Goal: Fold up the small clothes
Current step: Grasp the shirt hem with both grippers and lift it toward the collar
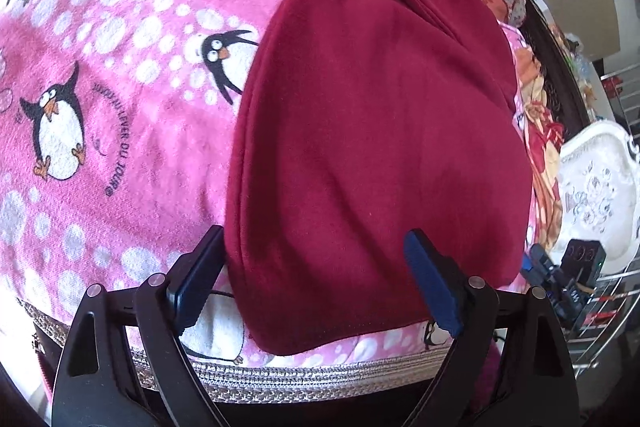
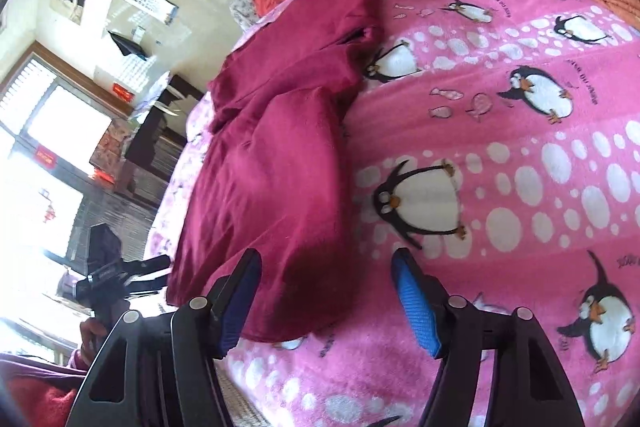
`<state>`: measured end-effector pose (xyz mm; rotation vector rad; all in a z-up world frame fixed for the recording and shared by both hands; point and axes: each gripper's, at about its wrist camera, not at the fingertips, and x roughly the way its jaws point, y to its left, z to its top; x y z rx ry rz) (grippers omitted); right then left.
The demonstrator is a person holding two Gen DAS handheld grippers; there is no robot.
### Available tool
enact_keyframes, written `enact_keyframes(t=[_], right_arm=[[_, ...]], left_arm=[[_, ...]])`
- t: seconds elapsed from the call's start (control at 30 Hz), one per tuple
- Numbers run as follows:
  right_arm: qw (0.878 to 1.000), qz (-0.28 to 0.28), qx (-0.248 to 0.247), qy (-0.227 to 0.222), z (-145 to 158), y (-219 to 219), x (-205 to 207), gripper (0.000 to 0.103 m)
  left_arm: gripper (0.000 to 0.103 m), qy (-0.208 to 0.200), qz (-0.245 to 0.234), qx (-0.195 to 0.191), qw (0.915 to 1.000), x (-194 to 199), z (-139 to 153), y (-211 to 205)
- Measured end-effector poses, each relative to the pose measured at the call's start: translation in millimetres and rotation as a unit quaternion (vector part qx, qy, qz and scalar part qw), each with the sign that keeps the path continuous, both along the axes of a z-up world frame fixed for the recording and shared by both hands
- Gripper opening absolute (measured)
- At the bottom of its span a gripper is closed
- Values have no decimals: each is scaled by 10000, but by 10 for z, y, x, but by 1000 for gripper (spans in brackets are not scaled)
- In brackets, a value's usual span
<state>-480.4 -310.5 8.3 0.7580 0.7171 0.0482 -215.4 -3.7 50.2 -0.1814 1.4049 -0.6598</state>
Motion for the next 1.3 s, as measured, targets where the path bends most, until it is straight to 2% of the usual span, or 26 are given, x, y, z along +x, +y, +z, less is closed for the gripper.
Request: enact_keyframes(t=[0.07, 0.1, 0.17, 0.23, 0.27, 0.3, 0.33, 0.37, 0.43, 0.53, 0.6, 0.7, 0.8, 0.9, 0.93, 0.97, 1.0, 1.1, 1.17, 1.3], right_arm=[[9992, 261, 270, -105, -8, 50, 25, 66], [9993, 296, 220, -69, -20, 83, 48, 66], [9992, 345, 130, 120, -89, 127, 126, 59], [9993, 322, 100, 167, -139, 160, 172, 33], [9994, 301, 82, 175, -150, 183, 181, 27], [9994, 296, 50, 167, -135, 212, 179, 15], [9995, 296, 4, 144, -106, 238, 170, 14], [9994, 319, -56, 82, -41, 281, 137, 13], [9991, 425, -11, -81, 104, 345, 63, 12], [9974, 652, 33, -299, 347, 459, -99, 11], [9961, 855, 2, -232, 394, 551, -184, 11], [9957, 903, -159, 114, 232, 625, -164, 11], [9963, 583, -143, 618, -42, 538, -90, 11], [9970, 411, 228, 619, -133, 459, -86, 11], [9972, 363, 284, 595, -139, 440, -72, 16], [9972, 356, 278, 588, -145, 430, -64, 21], [9973, 386, 266, 561, -141, 436, -56, 30], [9976, 451, 281, 450, -133, 465, -41, 45], [9975, 471, 239, 467, -138, 489, 8, 46], [9974, 427, 441, 371, -194, 471, 49, 46]], left_arm=[[89, 18, -185, -26, 9998, -26, 1, -52], [89, 2, -265, -19, 9996, -38, -6, -71], [89, -131, -382, 65, 9992, -66, -8, -116], [79, -330, -459, 183, 9982, -82, -1, -145], [54, -426, -459, 305, 9976, -79, 3, -148], [20, -450, -456, 415, 9971, -62, 4, -134], [12, -297, -455, 338, 9979, -32, -13, -105], [12, -143, -440, 213, 9987, -4, -25, -66], [9, -206, -552, 239, 9980, -15, 34, -22], [9, -485, -784, 283, 9953, -80, 206, 88], [9, -544, -773, 269, 9952, -85, 251, 192], [9, -362, -654, 290, 9968, -47, 157, 314], [9, -74, -494, 178, 9986, -35, 74, 382], [10, 31, -373, 86, 9993, -42, 64, 428], [12, 80, -328, 84, 9994, -43, 56, 433], [22, 159, -283, 84, 9994, -39, 35, 444], [35, 255, -222, 47, 9994, -32, 7, 451], [56, 334, -69, -175, 9993, -59, -23, 451], [64, 235, -154, -146, 9995, -81, -8, 384], [65, -49, -314, 25, 9995, -94, 4, 248]])
